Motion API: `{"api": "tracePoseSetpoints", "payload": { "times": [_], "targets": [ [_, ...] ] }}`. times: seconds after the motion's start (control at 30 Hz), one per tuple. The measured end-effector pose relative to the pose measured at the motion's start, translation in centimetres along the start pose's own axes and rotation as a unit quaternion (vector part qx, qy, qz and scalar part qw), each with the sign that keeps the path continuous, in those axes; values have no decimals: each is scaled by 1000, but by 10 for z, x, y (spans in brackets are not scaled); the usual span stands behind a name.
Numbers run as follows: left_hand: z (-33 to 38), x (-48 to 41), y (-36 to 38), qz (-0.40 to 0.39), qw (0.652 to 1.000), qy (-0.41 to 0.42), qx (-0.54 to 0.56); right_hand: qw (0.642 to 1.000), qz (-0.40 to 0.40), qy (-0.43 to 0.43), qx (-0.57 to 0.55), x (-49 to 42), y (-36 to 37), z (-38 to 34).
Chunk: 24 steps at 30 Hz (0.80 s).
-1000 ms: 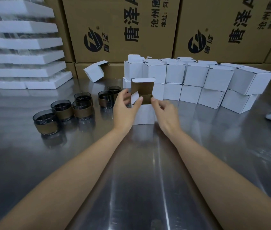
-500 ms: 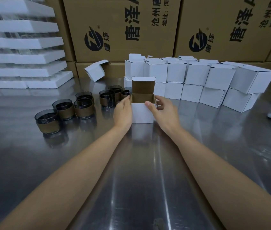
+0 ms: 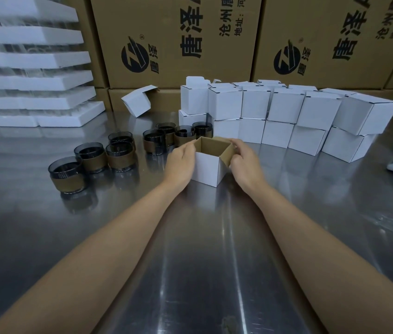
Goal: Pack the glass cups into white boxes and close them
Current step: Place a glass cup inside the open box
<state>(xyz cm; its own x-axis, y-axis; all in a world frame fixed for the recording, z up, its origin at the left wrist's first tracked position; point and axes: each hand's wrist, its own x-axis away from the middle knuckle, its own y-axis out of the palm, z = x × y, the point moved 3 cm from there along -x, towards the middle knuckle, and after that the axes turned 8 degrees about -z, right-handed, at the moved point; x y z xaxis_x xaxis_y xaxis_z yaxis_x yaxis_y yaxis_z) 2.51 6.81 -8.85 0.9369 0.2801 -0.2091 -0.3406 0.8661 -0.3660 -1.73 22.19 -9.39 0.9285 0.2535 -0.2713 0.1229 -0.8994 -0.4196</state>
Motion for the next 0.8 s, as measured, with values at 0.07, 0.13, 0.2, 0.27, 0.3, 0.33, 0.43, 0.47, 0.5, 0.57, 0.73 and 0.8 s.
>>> {"api": "tracePoseSetpoints", "payload": {
  "times": [0.07, 0.13, 0.2, 0.27, 0.3, 0.33, 0.43, 0.47, 0.5, 0.57, 0.73, 0.8],
  "targets": [
    [-2, 0, 0, -7, 1000, 14, 0, 999, 1, 22, -36, 0, 1, -3],
    [-4, 0, 1, -25, 999, 27, 9, 997, 3, 35, -66, -3, 1, -1],
    [-5, 0, 1, -52, 997, 39, 28, 995, -10, 55, -80, -5, 1, 2],
    [-5, 0, 0, -77, 995, 45, 42, 993, -20, 64, -93, -6, 0, 4],
    [-4, 0, 0, -91, 994, 45, 46, 993, -17, 63, -96, -6, -1, 4],
    [-4, 1, 1, -109, 992, 45, 51, 993, -11, 64, -100, -6, -2, 5],
    [-5, 3, 3, -161, 982, 50, 82, 991, 13, 70, -109, -5, -5, 7],
    [-6, 2, 3, -165, 981, 48, 88, 991, 21, 73, -108, -5, -6, 8],
    [-6, 2, 3, -163, 981, 48, 92, 991, 24, 74, -110, -4, -6, 8],
    [-6, 2, 0, -151, 981, 49, 112, 989, 15, 63, -129, -3, -4, 6],
    [-4, 2, -2, -91, 989, 61, 96, 992, 66, 18, -108, 2, -4, -1],
    [-1, 5, -3, -88, 993, 69, 38, 983, 175, -49, -27, 13, -8, -14]
  ]
}}
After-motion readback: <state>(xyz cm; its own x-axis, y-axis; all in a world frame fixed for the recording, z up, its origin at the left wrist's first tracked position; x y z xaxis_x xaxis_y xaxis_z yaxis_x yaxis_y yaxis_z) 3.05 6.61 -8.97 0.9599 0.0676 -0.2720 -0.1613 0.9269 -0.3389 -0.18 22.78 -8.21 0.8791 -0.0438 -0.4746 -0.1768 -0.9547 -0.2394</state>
